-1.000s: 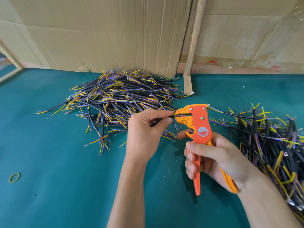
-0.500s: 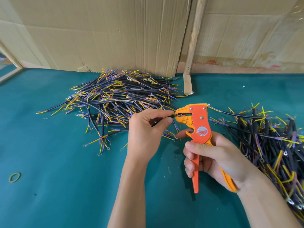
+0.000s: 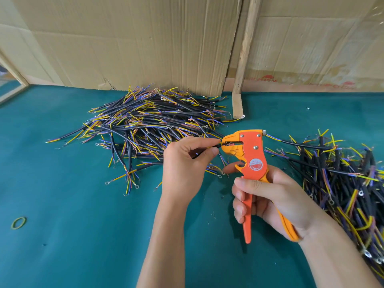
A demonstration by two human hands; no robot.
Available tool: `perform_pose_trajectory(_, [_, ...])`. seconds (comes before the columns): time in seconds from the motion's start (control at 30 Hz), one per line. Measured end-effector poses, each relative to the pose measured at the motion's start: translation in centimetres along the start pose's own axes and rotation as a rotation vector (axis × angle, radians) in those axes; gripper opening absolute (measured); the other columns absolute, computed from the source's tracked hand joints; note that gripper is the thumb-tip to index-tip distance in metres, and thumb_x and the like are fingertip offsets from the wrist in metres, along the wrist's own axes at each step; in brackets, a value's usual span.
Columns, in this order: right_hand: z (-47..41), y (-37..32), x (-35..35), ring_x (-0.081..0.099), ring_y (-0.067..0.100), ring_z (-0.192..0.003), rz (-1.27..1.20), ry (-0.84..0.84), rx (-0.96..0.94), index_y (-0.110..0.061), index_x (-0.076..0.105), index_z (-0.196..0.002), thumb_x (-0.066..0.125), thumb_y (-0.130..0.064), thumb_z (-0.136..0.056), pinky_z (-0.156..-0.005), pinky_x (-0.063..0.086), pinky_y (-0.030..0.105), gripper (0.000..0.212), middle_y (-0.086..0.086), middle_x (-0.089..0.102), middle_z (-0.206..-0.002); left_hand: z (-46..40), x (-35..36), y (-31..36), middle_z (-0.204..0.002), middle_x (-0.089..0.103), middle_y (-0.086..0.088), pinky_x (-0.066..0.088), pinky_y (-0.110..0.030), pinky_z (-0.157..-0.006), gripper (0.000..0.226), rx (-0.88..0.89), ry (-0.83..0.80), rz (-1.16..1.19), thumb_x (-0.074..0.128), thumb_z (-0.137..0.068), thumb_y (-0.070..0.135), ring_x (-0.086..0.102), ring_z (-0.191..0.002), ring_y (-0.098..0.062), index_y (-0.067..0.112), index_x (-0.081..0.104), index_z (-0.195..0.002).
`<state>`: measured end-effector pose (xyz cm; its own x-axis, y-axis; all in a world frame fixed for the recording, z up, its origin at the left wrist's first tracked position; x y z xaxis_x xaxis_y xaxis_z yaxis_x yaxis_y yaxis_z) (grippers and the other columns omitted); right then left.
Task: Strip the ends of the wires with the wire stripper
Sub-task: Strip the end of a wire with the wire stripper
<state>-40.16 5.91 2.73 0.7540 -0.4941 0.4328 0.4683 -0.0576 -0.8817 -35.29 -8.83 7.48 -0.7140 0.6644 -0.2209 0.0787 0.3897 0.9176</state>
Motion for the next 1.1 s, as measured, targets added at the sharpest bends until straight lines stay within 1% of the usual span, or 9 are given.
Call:
perform_pose_trajectory(0.07, [-0.02, 0.06, -0.14, 0.052, 0.032, -0.054, -0.003, 0.002, 0.005, 0.000, 0.068, -0.111, 0.072, -0.010, -0.081, -0.053, 0.052, 0.043, 0.032, 0.015, 0.052, -0.069, 0.05, 0.01, 0.07, -0.079, 0.074, 0.007, 0.040, -0.007, -0.065, 0.022, 0.004, -0.003, 0.005, 0.077, -0.083, -0.002, 0.060, -0.065, 0.004, 0.017, 0.081, -0.094])
perform_pose_trajectory(0.13, [0.01, 0.03, -0.21, 0.052, 0.032, -0.054, 0.002, 0.001, 0.005, 0.001, 0.067, -0.112, 0.072, -0.010, -0.081, -0.053, 0.052, 0.043, 0.033, 0.015, 0.052, -0.069, 0.07, 0.00, 0.07, -0.079, 0.074, 0.006, 0.041, -0.008, -0.065, 0.021, 0.001, -0.005, 0.020, 0.077, -0.083, -0.002, 0.061, -0.066, 0.004, 0.016, 0.081, -0.095])
perform_pose_trajectory(0.43, [0.05, 0.09, -0.16, 0.050, 0.030, -0.052, -0.006, 0.012, 0.018, 0.001, 0.068, -0.109, 0.073, -0.013, -0.081, -0.051, 0.050, 0.041, 0.031, 0.014, 0.050, -0.067, 0.17, -0.09, 0.23, -0.081, 0.075, 0.004, 0.042, -0.009, -0.066, 0.020, 0.003, -0.002, 0.021, 0.077, -0.083, -0.002, 0.061, -0.068, 0.004, 0.015, 0.081, -0.095])
perform_pose_trajectory(0.57, [0.10, 0.12, -0.37, 0.048, 0.028, -0.049, -0.008, 0.036, 0.019, -0.004, 0.072, -0.103, 0.074, -0.015, -0.080, -0.049, 0.047, 0.038, 0.026, 0.014, 0.048, -0.066, 0.17, 0.01, 0.23, -0.081, 0.076, 0.002, 0.044, -0.012, -0.067, 0.020, -0.007, -0.002, 0.022, 0.078, -0.083, -0.001, 0.062, -0.068, 0.001, 0.015, 0.081, -0.094])
perform_pose_trajectory(0.7, [-0.01, 0.34, -0.34, 0.047, 0.027, -0.047, -0.002, 0.045, 0.024, -0.003, 0.070, -0.105, 0.076, -0.017, -0.079, -0.047, 0.046, 0.037, 0.030, 0.013, 0.046, -0.065, 0.11, -0.16, 0.07, -0.081, 0.076, 0.002, 0.045, -0.013, -0.066, 0.020, -0.016, 0.000, 0.018, 0.078, -0.083, 0.000, 0.063, -0.068, -0.001, 0.016, 0.081, -0.094])
perform_pose_trajectory(0.87, [-0.37, 0.32, -0.77, 0.035, 0.018, -0.037, -0.012, 0.110, -0.019, -0.005, 0.072, -0.103, 0.077, -0.020, -0.077, -0.042, 0.037, 0.026, 0.031, 0.006, 0.039, -0.057, 0.13, -0.06, -0.06, -0.080, 0.077, 0.003, 0.045, -0.011, -0.066, 0.019, -0.031, 0.003, 0.007, 0.078, -0.082, -0.002, 0.064, -0.067, 0.002, 0.013, 0.082, -0.092])
perform_pose_trajectory(1.03, [-0.37, 0.27, -0.68, 0.036, 0.019, -0.036, -0.006, 0.107, -0.014, -0.003, 0.072, -0.105, 0.075, -0.019, -0.079, -0.040, 0.037, 0.026, 0.030, 0.007, 0.041, -0.056, 0.16, -0.16, -0.40, -0.077, 0.077, 0.004, 0.047, -0.013, -0.066, 0.018, -0.048, -0.005, 0.048, 0.078, -0.082, -0.002, 0.064, -0.066, 0.000, 0.013, 0.081, -0.092])
perform_pose_trajectory(1.1, [-0.35, 0.24, -0.56, 0.039, 0.021, -0.037, -0.014, 0.103, -0.011, -0.003, 0.073, -0.103, 0.076, -0.017, -0.078, -0.041, 0.039, 0.028, 0.029, 0.010, 0.044, -0.058, 0.18, -0.12, -0.41, -0.078, 0.077, 0.004, 0.047, -0.014, -0.066, 0.018, -0.047, -0.005, 0.041, 0.078, -0.082, -0.002, 0.064, -0.067, -0.001, 0.013, 0.082, -0.092])
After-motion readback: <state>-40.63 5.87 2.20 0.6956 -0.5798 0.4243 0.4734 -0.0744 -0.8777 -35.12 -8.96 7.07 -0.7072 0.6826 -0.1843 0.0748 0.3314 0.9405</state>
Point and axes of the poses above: each hand's wrist, its own z-axis away from the middle knuckle, its own x-axis out of the palm, y = z × x, the point moved 10 cm from there along -z, towards the middle knuckle
